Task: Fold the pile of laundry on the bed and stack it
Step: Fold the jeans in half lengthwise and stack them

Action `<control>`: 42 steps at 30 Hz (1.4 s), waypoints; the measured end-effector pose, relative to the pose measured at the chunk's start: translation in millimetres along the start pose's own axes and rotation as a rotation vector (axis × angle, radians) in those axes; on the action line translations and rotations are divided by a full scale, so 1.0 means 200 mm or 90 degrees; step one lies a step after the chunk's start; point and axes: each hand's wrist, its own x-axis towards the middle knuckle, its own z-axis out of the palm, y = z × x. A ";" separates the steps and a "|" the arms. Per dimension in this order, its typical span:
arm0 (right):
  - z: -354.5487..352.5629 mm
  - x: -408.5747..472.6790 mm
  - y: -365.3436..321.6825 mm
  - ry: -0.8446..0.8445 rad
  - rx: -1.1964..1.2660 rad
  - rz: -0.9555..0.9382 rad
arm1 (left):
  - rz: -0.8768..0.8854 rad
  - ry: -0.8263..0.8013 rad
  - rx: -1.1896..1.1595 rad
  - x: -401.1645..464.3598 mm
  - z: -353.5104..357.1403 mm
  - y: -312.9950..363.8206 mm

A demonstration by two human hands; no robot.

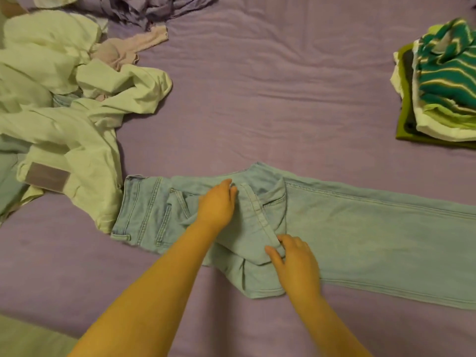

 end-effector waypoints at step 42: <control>-1.61 -0.35 1.75 0.411 0.604 0.366 | 0.269 -0.393 -0.010 -0.04 0.98 2.76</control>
